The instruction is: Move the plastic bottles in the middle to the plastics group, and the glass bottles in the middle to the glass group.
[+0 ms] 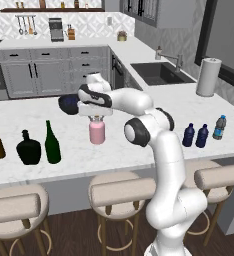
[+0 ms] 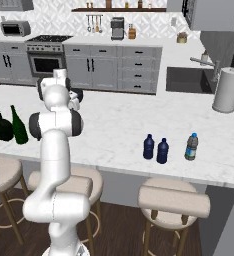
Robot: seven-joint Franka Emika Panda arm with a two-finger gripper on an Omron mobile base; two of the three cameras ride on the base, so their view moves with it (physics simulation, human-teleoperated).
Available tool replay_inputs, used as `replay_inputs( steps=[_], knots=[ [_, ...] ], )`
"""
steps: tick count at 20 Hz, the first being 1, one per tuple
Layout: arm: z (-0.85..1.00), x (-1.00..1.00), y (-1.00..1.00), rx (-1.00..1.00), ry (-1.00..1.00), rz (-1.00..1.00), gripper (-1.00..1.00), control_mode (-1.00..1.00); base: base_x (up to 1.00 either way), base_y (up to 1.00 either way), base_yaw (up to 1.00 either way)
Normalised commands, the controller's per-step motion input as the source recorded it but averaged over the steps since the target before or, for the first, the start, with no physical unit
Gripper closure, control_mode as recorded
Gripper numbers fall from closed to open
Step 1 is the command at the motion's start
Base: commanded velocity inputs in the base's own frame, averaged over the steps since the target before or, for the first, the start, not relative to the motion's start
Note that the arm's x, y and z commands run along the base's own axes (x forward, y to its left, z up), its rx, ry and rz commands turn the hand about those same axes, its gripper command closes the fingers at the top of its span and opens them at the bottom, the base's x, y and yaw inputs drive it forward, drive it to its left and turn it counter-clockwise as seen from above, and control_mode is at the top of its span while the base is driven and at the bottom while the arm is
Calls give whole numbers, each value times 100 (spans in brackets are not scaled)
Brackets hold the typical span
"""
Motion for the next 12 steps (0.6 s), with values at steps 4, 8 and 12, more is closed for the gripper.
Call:
replay_inputs(
  steps=[4,8,12],
  knots=[
    [0,-31,-19,0,-2,0,100,-100,0,0,0],
    [5,-44,-34,0,-5,0,100,-100,0,0,0],
    [20,-41,-44,0,-4,0,100,-100,0,0,0]
  ],
)
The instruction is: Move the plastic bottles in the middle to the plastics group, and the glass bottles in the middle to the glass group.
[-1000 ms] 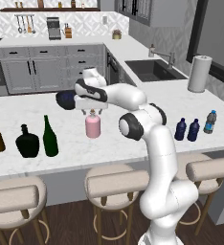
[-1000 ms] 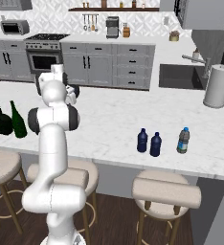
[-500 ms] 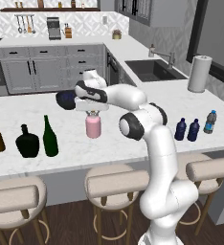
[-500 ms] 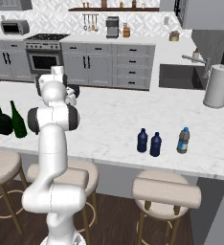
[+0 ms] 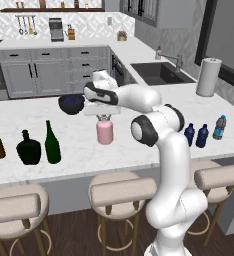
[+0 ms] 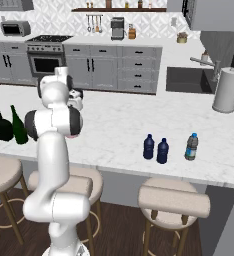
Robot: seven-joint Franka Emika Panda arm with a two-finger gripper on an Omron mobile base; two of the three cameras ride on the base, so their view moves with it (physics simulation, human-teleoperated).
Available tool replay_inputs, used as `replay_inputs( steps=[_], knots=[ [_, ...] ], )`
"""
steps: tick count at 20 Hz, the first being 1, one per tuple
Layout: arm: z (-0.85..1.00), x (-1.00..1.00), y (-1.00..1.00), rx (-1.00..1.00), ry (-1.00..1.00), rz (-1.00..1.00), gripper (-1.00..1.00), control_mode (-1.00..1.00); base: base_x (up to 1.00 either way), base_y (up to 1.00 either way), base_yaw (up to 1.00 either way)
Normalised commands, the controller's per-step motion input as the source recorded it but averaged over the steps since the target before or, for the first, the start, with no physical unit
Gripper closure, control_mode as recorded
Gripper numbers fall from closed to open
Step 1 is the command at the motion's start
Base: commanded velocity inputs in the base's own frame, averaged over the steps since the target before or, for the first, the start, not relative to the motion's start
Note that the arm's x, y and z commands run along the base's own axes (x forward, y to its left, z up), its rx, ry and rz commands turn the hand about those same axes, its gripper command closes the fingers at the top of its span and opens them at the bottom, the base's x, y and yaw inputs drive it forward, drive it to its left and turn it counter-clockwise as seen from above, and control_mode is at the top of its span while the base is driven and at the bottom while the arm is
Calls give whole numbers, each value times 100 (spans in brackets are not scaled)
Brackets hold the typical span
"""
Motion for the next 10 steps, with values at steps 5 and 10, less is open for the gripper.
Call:
replay_inputs(
  steps=[5,10],
  knots=[
    [17,-64,-33,6,-4,1,100,-100,0,0,0],
    [5,-60,42,19,-6,4,100,-100,0,0,0]
  ],
)
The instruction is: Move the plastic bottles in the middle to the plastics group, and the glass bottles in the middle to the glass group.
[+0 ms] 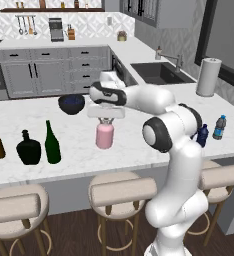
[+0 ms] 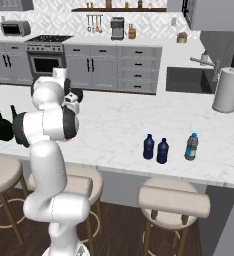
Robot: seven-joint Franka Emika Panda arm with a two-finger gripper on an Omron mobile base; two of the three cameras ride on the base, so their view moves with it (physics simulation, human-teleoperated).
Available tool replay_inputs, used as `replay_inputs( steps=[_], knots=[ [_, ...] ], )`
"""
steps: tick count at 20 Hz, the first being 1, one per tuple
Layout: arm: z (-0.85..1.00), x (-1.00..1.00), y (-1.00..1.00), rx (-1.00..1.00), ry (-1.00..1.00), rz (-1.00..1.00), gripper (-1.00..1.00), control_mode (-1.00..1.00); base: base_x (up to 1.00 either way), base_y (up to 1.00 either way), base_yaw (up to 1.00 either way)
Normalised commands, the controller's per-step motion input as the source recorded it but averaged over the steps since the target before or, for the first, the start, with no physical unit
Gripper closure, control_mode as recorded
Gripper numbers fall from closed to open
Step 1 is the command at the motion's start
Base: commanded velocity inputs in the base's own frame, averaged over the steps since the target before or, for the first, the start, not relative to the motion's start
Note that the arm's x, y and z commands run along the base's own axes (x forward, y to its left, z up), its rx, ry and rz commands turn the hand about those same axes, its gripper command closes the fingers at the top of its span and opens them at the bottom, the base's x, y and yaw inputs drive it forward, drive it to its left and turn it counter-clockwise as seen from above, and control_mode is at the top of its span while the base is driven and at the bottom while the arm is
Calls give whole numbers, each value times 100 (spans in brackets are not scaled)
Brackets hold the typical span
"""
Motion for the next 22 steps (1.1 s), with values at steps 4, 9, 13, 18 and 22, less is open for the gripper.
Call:
replay_inputs(
  steps=[4,9,13,18,22],
  knots=[
    [0,-27,77,8,-5,2,100,-100,0,0,0],
    [0,0,74,0,-1,0,100,-100,0,0,0],
    [1,22,61,0,0,0,100,-100,0,0,0],
    [2,22,38,0,2,0,100,-100,0,0,0],
    [-14,15,38,0,2,0,100,-100,0,0,0]
  ],
)
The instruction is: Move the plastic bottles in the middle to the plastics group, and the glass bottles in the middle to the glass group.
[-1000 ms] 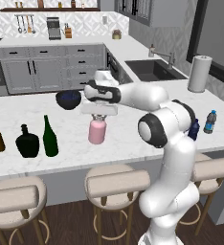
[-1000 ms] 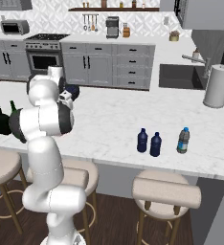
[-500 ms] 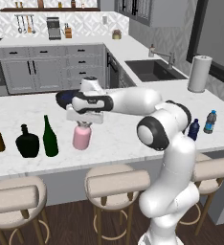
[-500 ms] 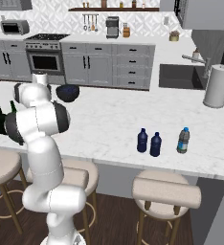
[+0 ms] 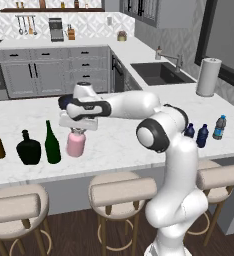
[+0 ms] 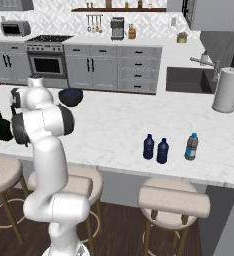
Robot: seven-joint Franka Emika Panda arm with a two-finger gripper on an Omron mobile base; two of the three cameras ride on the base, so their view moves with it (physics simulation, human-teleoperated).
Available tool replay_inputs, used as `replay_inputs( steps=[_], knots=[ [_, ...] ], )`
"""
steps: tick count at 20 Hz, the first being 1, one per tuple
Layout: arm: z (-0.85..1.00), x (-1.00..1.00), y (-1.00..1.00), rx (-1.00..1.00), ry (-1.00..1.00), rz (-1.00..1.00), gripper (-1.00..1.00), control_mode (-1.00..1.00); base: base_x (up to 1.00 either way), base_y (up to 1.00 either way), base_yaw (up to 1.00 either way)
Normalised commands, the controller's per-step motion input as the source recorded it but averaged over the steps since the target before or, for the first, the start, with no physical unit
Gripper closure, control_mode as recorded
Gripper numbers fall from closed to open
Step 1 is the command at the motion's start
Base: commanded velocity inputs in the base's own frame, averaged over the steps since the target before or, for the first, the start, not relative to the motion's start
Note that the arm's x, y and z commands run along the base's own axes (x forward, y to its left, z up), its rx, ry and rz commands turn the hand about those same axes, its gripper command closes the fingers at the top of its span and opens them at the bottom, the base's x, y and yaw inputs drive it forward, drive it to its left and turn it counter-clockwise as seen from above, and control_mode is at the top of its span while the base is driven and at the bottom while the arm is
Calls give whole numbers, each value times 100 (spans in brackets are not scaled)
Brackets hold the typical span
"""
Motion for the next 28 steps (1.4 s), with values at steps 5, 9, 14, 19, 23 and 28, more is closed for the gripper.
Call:
replay_inputs(
  steps=[5,9,14,19,23,28],
  knots=[
    [-14,16,34,0,0,0,100,-100,0,0,0],
    [-15,19,22,0,0,0,100,-100,0,0,0],
    [-21,11,6,0,0,0,100,-100,0,0,0],
    [-15,-6,0,0,0,0,-100,-100,0,0,0],
    [21,0,1,1,-2,5,-100,-100,0,0,0],
    [51,0,-7,4,-9,11,-100,-100,0,0,0]
  ],
)
